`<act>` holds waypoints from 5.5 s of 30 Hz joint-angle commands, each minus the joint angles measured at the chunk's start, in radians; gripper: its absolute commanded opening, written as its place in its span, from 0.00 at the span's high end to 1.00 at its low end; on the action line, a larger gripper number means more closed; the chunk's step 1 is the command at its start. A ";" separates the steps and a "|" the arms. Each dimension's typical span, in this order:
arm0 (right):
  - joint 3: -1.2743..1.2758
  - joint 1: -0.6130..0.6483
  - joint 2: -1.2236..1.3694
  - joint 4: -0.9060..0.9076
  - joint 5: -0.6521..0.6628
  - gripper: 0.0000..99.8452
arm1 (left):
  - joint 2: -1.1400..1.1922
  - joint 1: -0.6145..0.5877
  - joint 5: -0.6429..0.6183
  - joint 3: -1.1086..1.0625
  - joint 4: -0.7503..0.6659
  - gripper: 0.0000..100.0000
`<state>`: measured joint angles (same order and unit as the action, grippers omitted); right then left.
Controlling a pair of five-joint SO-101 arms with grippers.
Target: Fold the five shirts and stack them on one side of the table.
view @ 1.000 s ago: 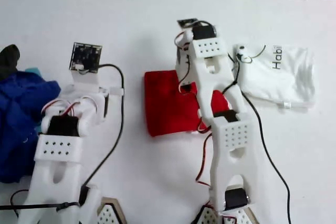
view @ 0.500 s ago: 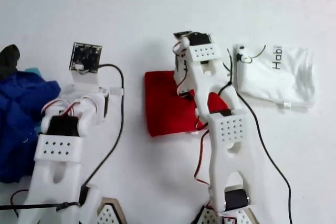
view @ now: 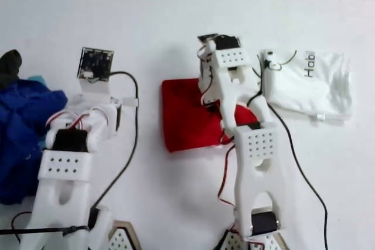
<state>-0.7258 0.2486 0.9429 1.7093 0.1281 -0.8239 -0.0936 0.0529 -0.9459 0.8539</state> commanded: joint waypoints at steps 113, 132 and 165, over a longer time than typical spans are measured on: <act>-0.945 -0.734 0.160 -0.371 0.219 0.92 | -0.032 -0.293 0.091 -0.059 -0.044 0.97; -0.695 -0.839 0.061 0.051 0.307 0.93 | -0.032 -0.293 0.091 -0.059 -0.048 0.97; -0.463 -0.812 -0.498 0.062 0.262 0.93 | -0.025 -0.701 0.284 0.196 0.259 0.94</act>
<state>-1.2843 -0.5907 0.6283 1.7461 0.3936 -0.8316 -0.6828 0.2509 -0.8293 1.0779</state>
